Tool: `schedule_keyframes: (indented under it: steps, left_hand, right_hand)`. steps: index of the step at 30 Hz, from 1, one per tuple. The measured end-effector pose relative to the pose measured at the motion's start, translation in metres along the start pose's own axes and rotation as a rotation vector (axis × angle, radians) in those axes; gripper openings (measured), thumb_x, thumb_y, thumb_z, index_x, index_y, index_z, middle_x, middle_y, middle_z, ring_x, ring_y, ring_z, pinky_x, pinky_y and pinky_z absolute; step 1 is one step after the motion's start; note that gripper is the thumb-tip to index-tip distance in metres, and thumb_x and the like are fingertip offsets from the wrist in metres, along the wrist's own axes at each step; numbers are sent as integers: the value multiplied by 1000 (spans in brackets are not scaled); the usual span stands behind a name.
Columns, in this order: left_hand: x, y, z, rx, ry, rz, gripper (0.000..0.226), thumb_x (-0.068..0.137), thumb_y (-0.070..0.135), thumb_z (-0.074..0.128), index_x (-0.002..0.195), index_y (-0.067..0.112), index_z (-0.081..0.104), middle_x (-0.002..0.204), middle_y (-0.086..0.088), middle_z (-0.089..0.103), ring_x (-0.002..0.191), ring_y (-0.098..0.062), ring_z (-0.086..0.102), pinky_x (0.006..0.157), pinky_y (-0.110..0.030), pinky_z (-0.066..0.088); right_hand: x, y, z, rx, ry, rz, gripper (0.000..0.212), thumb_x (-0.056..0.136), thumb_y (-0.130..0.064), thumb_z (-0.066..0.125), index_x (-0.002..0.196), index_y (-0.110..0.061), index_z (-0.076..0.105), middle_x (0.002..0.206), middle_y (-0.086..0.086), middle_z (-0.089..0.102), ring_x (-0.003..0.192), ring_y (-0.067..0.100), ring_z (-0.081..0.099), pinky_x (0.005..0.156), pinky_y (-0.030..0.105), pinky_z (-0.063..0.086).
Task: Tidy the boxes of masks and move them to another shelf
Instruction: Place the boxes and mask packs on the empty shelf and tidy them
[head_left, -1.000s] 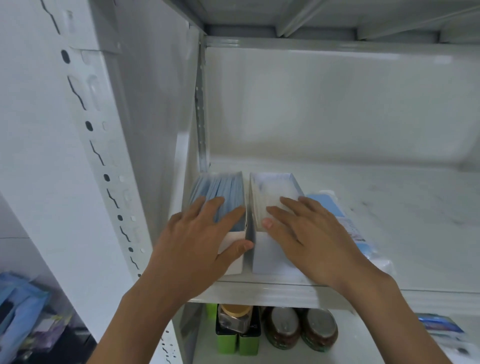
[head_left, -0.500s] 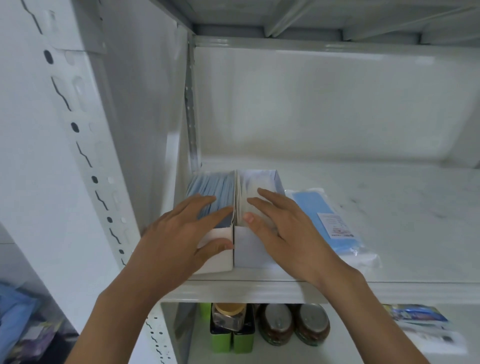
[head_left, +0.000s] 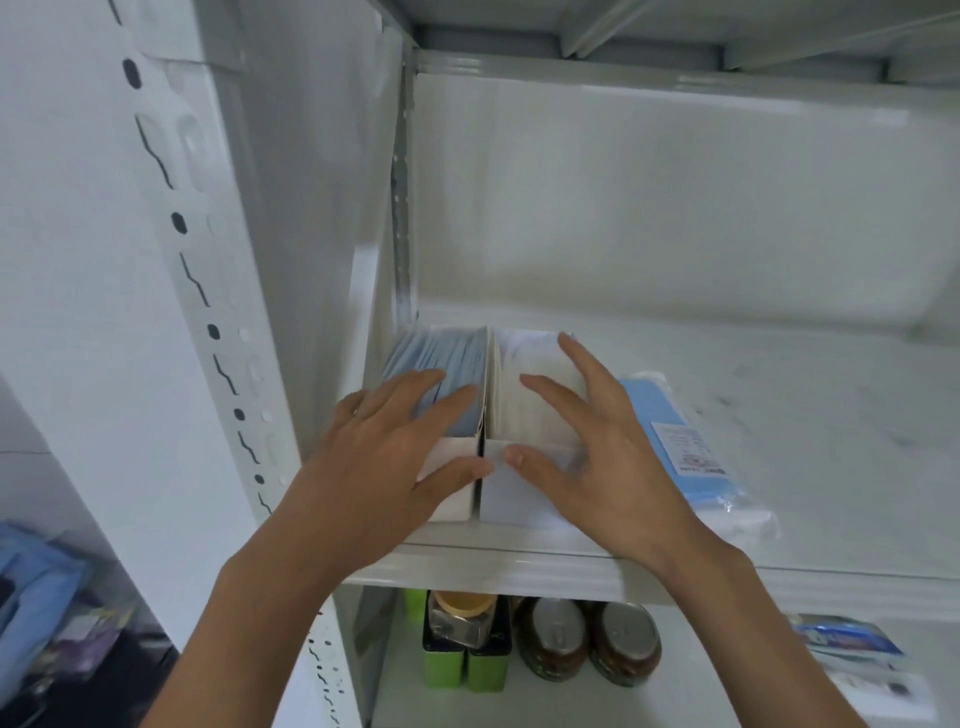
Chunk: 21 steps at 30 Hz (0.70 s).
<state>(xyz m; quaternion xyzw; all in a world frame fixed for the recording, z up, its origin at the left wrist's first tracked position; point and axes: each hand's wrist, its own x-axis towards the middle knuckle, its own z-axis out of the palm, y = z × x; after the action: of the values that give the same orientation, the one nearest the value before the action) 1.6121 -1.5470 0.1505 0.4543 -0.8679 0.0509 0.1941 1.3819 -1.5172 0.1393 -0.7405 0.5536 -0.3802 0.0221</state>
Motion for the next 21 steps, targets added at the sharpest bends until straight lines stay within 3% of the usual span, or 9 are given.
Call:
schedule_keyframes:
  steps: [4,6,9,12,14,16,17,19,21]
  left_hand:
    - [1,6,-2,-93,101,-56,74,98,74,9,148,33,45,158,1,41,147,-22,37,120,-60,27]
    - [5,12,-3,-86,98,-65,73,98,72,9,146,32,48,156,0,44,146,-23,38,120,-60,27]
    - [9,20,-2,12,40,-36,69,100,67,10,148,33,47,154,-2,47,145,-26,41,118,-59,32]
    - [8,21,3,114,-11,2,63,103,62,10,148,37,46,151,-2,53,142,-28,47,113,-61,37]
    - [7,19,5,143,-31,18,58,104,60,14,146,39,49,146,1,58,137,-27,53,109,-60,39]
    - [8,17,5,155,-43,15,55,104,58,17,144,40,50,144,3,59,134,-25,55,108,-60,41]
    - [8,16,5,159,-43,14,56,104,58,16,143,40,51,144,3,60,133,-25,56,108,-60,43]
    - [8,16,6,161,-34,17,58,104,59,15,142,39,53,141,2,62,131,-26,58,106,-60,45]
    - [8,17,6,162,-34,17,58,104,59,16,141,38,55,140,1,63,128,-26,60,104,-60,46]
  right_hand:
    - [-3,5,0,207,187,161,51,97,-60,44,140,-33,54,164,-18,20,149,0,20,114,22,25]
    - [-3,7,1,270,192,255,44,102,-52,40,139,-32,54,161,-16,26,143,-2,26,116,24,27]
    - [-4,5,7,314,110,309,37,104,-44,42,136,-31,54,157,-13,32,135,-7,29,105,6,21]
    - [-6,5,6,366,73,313,41,101,-52,38,138,-36,49,154,-20,31,138,-8,27,108,12,20]
    - [-7,10,-3,416,14,317,48,98,-66,33,139,-45,45,149,-32,33,134,-19,28,103,5,22]
    - [-8,22,-19,403,65,333,47,95,-70,34,134,-48,49,136,-39,44,124,-24,36,93,0,30]
    - [-9,32,-28,353,140,359,43,95,-65,41,131,-45,53,131,-35,51,121,-20,43,91,2,34]
    - [-12,59,-46,166,234,462,37,96,-47,57,130,-32,59,129,-16,58,124,5,52,96,22,40]
    - [-17,83,-58,2,111,634,49,94,-38,65,138,-20,53,136,6,55,127,28,51,102,38,42]
